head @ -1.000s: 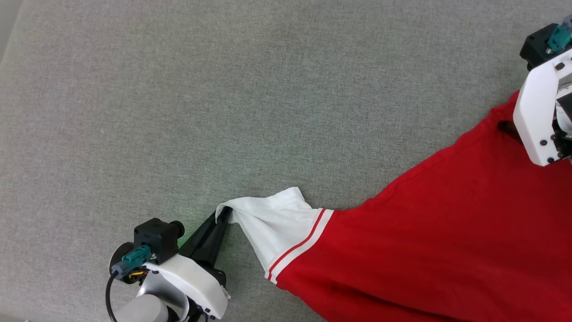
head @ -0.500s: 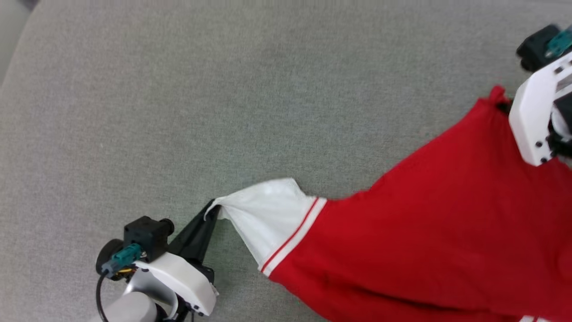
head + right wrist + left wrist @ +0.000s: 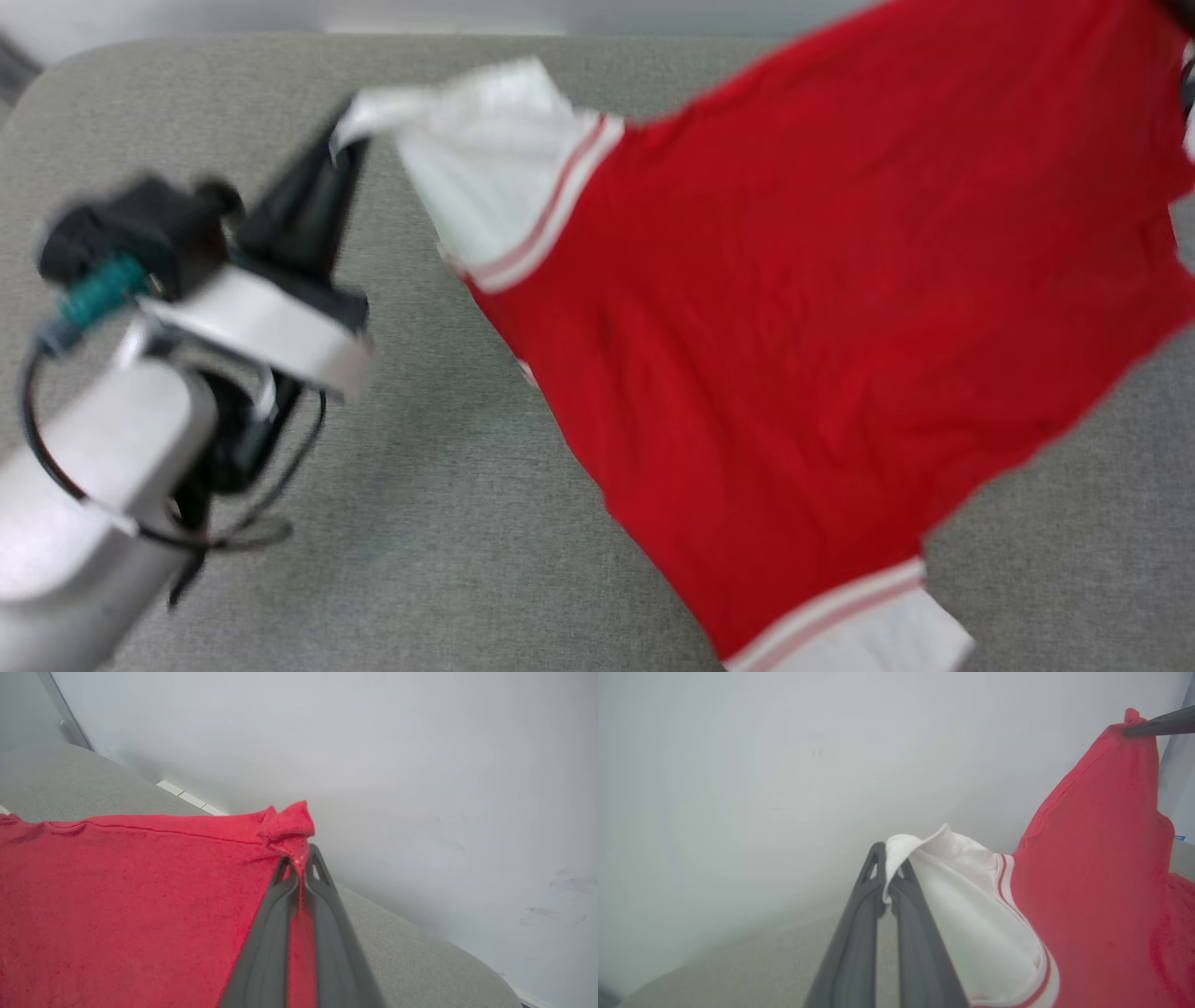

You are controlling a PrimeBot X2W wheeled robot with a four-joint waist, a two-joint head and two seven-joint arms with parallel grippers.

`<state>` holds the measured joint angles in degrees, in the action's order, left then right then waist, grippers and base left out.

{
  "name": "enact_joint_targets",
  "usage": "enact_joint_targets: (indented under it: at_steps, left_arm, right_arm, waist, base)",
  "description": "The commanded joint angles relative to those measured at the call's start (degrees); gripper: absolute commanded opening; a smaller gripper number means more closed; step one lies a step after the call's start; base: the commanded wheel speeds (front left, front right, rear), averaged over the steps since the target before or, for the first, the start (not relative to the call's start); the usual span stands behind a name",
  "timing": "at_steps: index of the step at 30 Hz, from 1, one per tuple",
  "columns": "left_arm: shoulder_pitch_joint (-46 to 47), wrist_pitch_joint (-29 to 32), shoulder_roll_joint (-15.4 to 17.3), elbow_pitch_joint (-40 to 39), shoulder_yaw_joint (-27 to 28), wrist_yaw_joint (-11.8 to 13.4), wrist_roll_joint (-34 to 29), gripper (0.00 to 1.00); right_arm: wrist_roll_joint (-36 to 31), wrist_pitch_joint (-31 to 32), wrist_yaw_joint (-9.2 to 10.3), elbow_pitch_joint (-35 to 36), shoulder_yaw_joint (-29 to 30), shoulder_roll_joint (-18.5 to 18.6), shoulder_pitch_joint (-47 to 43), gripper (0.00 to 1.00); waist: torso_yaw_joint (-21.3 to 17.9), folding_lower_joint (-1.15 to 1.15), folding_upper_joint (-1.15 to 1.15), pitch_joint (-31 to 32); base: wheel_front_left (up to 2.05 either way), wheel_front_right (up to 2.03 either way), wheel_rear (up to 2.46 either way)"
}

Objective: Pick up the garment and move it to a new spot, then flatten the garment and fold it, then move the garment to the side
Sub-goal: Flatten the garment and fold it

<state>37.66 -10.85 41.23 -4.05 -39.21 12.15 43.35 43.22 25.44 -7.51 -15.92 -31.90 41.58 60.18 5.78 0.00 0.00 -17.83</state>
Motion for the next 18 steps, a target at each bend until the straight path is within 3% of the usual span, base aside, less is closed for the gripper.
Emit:
enact_joint_targets:
  at_steps: [1, 3, 10, 18]
  left_arm:
    - [3.1, 0.6, -0.1, -0.2, 0.7, -0.2, -0.7, 0.0]
    - [8.5, 2.2, 0.3, 0.2, 1.4, -0.9, -2.1, 0.0]
    - [32.8, 8.0, -3.6, 6.9, 3.5, -5.5, -4.9, 0.0]
    - [52.7, 8.1, -8.7, 18.0, 4.8, -9.5, -7.3, 0.0]
  right_arm:
    - [-1.0, -0.7, 0.03, 0.0, 1.0, -0.8, 1.7, 0.0]
    - [-2.6, -1.7, 0.04, -0.2, 2.7, -1.9, 3.7, 0.0]
    - [-10.3, -2.8, 0.04, -3.4, 7.6, -6.8, 16.1, 0.0]
    - [-17.5, -5.5, 0.04, -10.2, 8.9, -10.2, 30.7, 0.0]
  waist:
    - [-0.6, 0.0, 0.0, -0.7]
    - [-1.3, 0.0, 0.0, -1.5]
    - [-3.1, 0.0, 0.0, -6.8]
    - [-3.8, 0.0, 0.0, -12.0]
  base:
    - [0.0, 0.0, 0.0]
    - [0.0, 0.0, 0.0]
    - [0.0, 0.0, 0.0]
    - [0.0, 0.0, 0.0]
